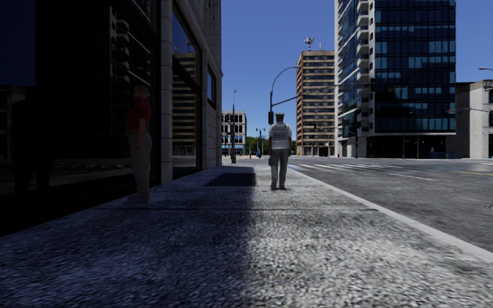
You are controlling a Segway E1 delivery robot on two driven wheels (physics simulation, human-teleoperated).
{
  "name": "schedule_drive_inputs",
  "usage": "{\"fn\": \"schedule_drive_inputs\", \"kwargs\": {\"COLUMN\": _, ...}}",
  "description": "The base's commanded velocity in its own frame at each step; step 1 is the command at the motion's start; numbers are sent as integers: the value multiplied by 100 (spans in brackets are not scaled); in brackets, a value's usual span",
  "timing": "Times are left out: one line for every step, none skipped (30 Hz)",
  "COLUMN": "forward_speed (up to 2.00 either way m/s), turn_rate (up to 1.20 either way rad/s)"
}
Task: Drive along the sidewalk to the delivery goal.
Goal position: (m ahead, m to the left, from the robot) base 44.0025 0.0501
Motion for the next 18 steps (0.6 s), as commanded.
{"fn": "schedule_drive_inputs", "kwargs": {"forward_speed": 200, "turn_rate": 0}}
{"fn": "schedule_drive_inputs", "kwargs": {"forward_speed": 200, "turn_rate": 0}}
{"fn": "schedule_drive_inputs", "kwargs": {"forward_speed": 200, "turn_rate": 0}}
{"fn": "schedule_drive_inputs", "kwargs": {"forward_speed": 200, "turn_rate": 0}}
{"fn": "schedule_drive_inputs", "kwargs": {"forward_speed": 200, "turn_rate": 0}}
{"fn": "schedule_drive_inputs", "kwargs": {"forward_speed": 200, "turn_rate": 0}}
{"fn": "schedule_drive_inputs", "kwargs": {"forward_speed": 200, "turn_rate": 0}}
{"fn": "schedule_drive_inputs", "kwargs": {"forward_speed": 200, "turn_rate": 0}}
{"fn": "schedule_drive_inputs", "kwargs": {"forward_speed": 200, "turn_rate": 0}}
{"fn": "schedule_drive_inputs", "kwargs": {"forward_speed": 200, "turn_rate": 0}}
{"fn": "schedule_drive_inputs", "kwargs": {"forward_speed": 200, "turn_rate": 0}}
{"fn": "schedule_drive_inputs", "kwargs": {"forward_speed": 200, "turn_rate": 0}}
{"fn": "schedule_drive_inputs", "kwargs": {"forward_speed": 200, "turn_rate": 0}}
{"fn": "schedule_drive_inputs", "kwargs": {"forward_speed": 200, "turn_rate": 0}}
{"fn": "schedule_drive_inputs", "kwargs": {"forward_speed": 200, "turn_rate": 0}}
{"fn": "schedule_drive_inputs", "kwargs": {"forward_speed": 200, "turn_rate": -23}}
{"fn": "schedule_drive_inputs", "kwargs": {"forward_speed": 200, "turn_rate": -37}}
{"fn": "schedule_drive_inputs", "kwargs": {"forward_speed": 200, "turn_rate": -45}}
